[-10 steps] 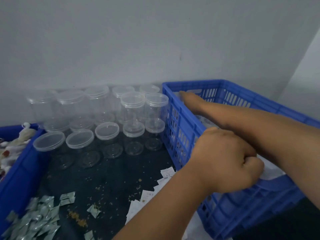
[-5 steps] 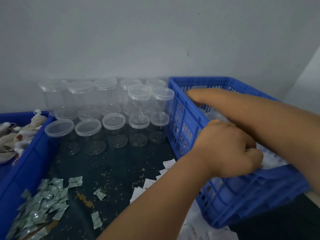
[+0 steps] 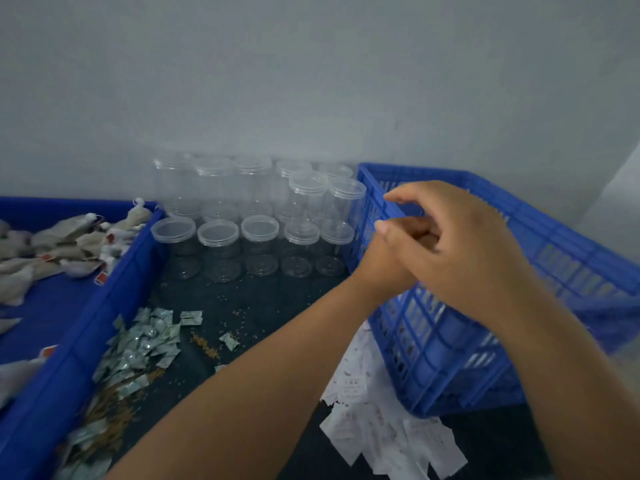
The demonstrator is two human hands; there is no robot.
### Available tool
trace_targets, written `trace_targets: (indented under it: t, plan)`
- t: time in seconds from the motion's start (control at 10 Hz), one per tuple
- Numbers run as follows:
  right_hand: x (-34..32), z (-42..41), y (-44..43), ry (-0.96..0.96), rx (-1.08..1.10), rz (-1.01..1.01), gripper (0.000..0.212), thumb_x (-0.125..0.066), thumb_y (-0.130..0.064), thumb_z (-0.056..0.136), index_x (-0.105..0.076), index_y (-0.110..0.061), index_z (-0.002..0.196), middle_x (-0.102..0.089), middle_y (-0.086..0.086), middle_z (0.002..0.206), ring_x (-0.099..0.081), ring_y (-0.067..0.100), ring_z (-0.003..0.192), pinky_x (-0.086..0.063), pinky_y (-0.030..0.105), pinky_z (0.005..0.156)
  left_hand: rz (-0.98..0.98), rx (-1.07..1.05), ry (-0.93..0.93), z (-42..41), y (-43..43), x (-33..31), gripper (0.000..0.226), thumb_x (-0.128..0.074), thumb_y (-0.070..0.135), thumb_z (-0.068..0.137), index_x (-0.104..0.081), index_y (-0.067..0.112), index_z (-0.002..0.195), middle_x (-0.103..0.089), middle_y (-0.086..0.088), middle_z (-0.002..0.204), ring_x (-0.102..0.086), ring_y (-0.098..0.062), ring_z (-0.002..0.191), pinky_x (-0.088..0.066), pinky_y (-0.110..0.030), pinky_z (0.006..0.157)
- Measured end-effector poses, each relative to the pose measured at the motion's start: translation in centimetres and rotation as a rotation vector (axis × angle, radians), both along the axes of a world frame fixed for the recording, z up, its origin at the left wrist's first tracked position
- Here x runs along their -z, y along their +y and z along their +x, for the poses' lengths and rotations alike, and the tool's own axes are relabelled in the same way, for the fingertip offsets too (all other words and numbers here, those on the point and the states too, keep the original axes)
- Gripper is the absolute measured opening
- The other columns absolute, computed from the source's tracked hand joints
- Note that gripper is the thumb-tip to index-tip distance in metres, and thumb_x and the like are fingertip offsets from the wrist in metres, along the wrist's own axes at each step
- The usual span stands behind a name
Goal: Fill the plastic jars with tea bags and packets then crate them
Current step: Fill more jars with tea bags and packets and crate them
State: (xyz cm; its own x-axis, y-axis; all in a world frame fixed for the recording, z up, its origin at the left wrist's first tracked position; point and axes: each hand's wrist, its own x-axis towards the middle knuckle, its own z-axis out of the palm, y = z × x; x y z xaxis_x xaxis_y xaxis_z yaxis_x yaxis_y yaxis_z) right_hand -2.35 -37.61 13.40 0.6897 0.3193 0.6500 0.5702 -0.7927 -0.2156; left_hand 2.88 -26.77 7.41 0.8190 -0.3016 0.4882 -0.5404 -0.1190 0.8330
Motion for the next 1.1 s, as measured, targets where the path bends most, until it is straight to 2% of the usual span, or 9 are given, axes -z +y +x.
trace_targets:
  t: [0.1,0.2,0.3,0.4,0.5,0.6,0.8,1.0,1.1]
  plan:
    - [5.7,-2.6,2.7,-0.183,-0.103,0.208,0.024,-0.066,-0.029,0.098,-0.070,-0.019,0.120,-0.065,-0.010,0.121,-0.059,0.003,0.116,-0.041,0.019,0.104,-0.043,-0.187,0.084,-0.4,4.1,4.1,0.031,-0.052,0.003,0.087,-0.068,0.022,0.068,-0.069,0.009,0.067,-0.066,-0.012,0.065,-0.056,-0.027,0.064]
    - [12.2,-3.8,6.0,0.111,-0.138,0.371,0.017,-0.059,-0.042,0.103,-0.068,-0.029,0.097,-0.065,-0.018,0.095,-0.064,0.005,0.092,-0.044,0.013,0.080,0.124,-0.323,0.239,0.0,10.3,8.9,0.032,-0.046,0.009,0.094,-0.075,0.018,0.086,-0.075,0.000,0.084,-0.071,-0.026,0.083,-0.061,-0.045,0.080]
    - [20.1,-4.2,9.1,0.445,-0.084,0.378,0.054,-0.036,-0.067,0.103,-0.051,-0.028,0.068,-0.052,-0.008,0.066,-0.054,0.009,0.067,-0.036,0.020,0.059,0.357,-0.449,0.381,0.1,15.7,12.1,0.032,-0.042,0.027,0.102,-0.072,0.029,0.092,-0.074,0.009,0.087,-0.070,-0.016,0.085,-0.059,-0.045,0.084]
    - [25.7,-5.1,10.5,0.338,-0.009,0.100,0.061,-0.029,-0.066,0.108,-0.038,-0.029,0.060,-0.035,-0.007,0.055,-0.039,0.011,0.051,-0.028,0.020,0.051,0.583,-0.606,0.367,1.3,21.1,13.1,0.022,-0.055,0.045,0.102,-0.069,0.029,0.096,-0.072,0.010,0.092,-0.069,-0.016,0.090,-0.056,-0.036,0.080]
    - [27.5,-5.7,10.5,0.138,0.002,-0.013,0.057,-0.049,-0.053,0.104,-0.043,-0.025,0.054,-0.036,-0.009,0.053,-0.037,0.007,0.046,-0.032,0.024,0.045,0.680,-0.699,0.329,3.7,25.6,11.9,0.017,-0.069,0.041,0.097,-0.067,0.033,0.112,-0.071,0.008,0.111,-0.066,-0.011,0.100,-0.050,-0.029,0.084]
    - [28.3,-5.7,10.4,0.027,-0.029,0.027,0.055,-0.056,-0.046,0.103,-0.047,-0.020,0.055,-0.042,-0.007,0.054,-0.040,0.009,0.048,-0.035,0.028,0.044,0.723,-0.761,0.261,6.6,28.1,10.0,0.049,-0.075,0.043,0.094,-0.061,0.023,0.136,-0.061,-0.004,0.137,-0.061,-0.020,0.118,-0.052,-0.039,0.102]
    - [28.3,-5.5,10.3,-0.047,-0.058,0.035,0.051,-0.063,-0.042,0.095,-0.044,-0.020,0.053,-0.042,-0.007,0.053,-0.039,0.009,0.047,-0.021,0.022,0.050,1.087,-0.832,0.191,12.9,29.5,8.9,0.084,-0.061,0.077,0.089,-0.047,0.024,0.153,-0.050,-0.012,0.156,-0.044,-0.036,0.144,-0.031,-0.056,0.120]
    - [28.0,-5.3,10.4,-0.066,-0.039,-0.002,0.050,-0.063,-0.043,0.092,-0.046,-0.021,0.050,-0.043,-0.007,0.051,-0.040,0.008,0.045,-0.020,0.020,0.050,0.997,-0.902,0.162,14.5,28.8,10.2,0.089,-0.071,0.077,0.079,-0.052,0.022,0.146,-0.061,-0.016,0.143,-0.056,-0.038,0.132,-0.040,-0.056,0.115]
    - [28.1,-5.3,10.4,-0.057,-0.074,-0.010,0.050,-0.063,-0.042,0.094,-0.048,-0.020,0.052,-0.044,-0.007,0.053,-0.042,0.008,0.047,-0.031,0.024,0.044,0.809,-0.887,0.175,13.3,28.3,9.4,0.097,-0.079,0.070,0.077,-0.043,0.020,0.153,-0.048,-0.017,0.152,-0.050,-0.040,0.138,-0.044,-0.057,0.114]
